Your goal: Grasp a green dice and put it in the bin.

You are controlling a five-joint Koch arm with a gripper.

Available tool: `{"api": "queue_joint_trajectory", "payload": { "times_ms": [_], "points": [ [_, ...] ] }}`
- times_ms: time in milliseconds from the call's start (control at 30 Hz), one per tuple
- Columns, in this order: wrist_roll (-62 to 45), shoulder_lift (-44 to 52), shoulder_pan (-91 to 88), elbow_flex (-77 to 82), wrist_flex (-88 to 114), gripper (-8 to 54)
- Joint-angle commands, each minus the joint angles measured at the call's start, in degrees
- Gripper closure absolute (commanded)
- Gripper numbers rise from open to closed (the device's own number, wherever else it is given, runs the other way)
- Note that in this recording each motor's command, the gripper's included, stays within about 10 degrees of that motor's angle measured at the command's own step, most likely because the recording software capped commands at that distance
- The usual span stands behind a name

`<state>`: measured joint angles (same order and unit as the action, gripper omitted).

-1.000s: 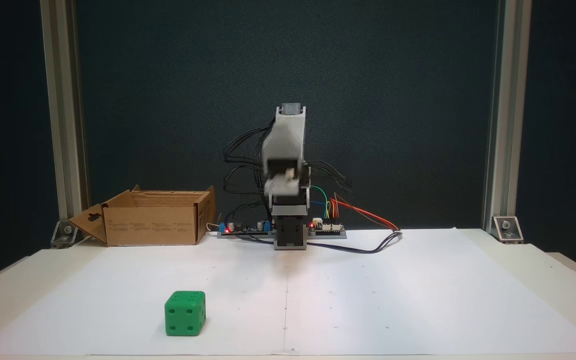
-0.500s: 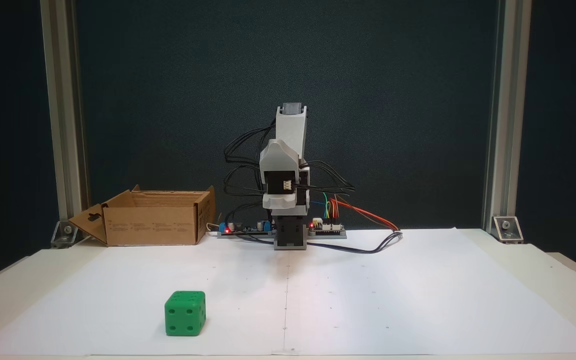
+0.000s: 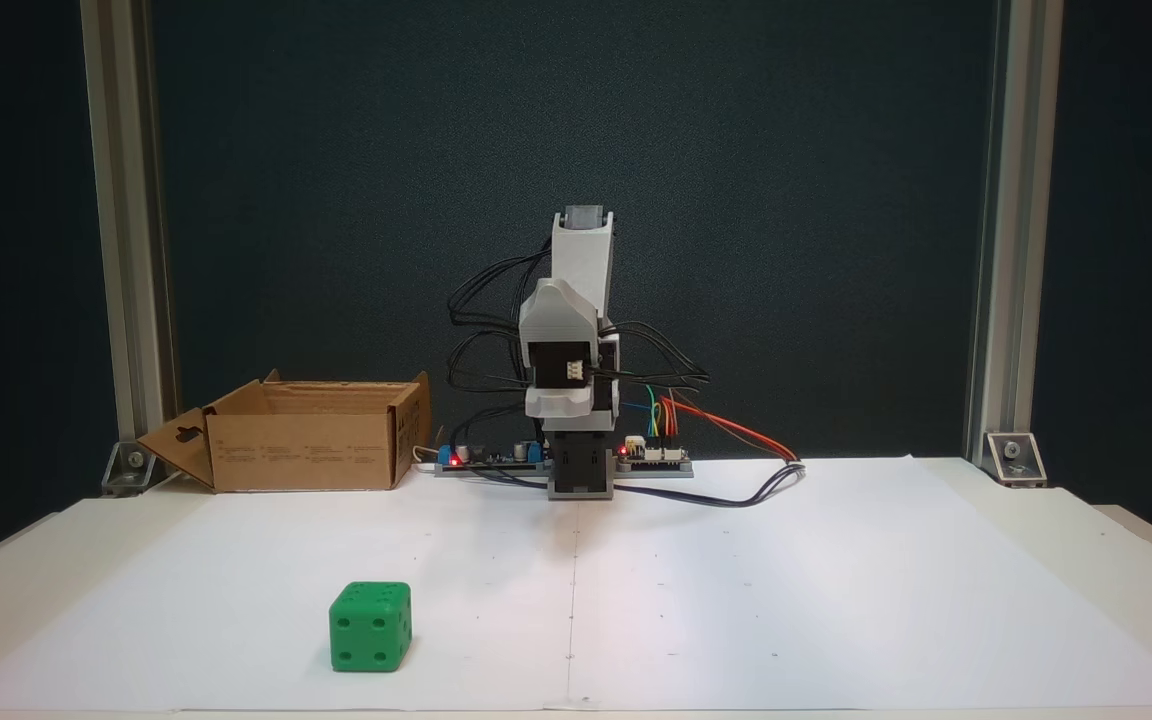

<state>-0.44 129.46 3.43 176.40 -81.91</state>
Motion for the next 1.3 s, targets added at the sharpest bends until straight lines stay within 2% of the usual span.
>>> {"api": "queue_joint_trajectory", "payload": {
  "times_ms": [0,300,800,933,1000,1267],
  "points": [
    [-1.49,6.06,0.18,2.72,-0.09,1.7],
    [-1.58,6.15,-2.46,1.23,1.93,4.4],
    [0.70,5.80,-2.37,-33.31,59.92,3.5],
    [0.70,2.11,-1.14,-43.86,75.57,3.6],
    [0.70,-1.49,0.44,-50.01,82.86,3.6],
    [0.62,-34.89,12.22,-77.94,112.57,1.6]
  ]
}}
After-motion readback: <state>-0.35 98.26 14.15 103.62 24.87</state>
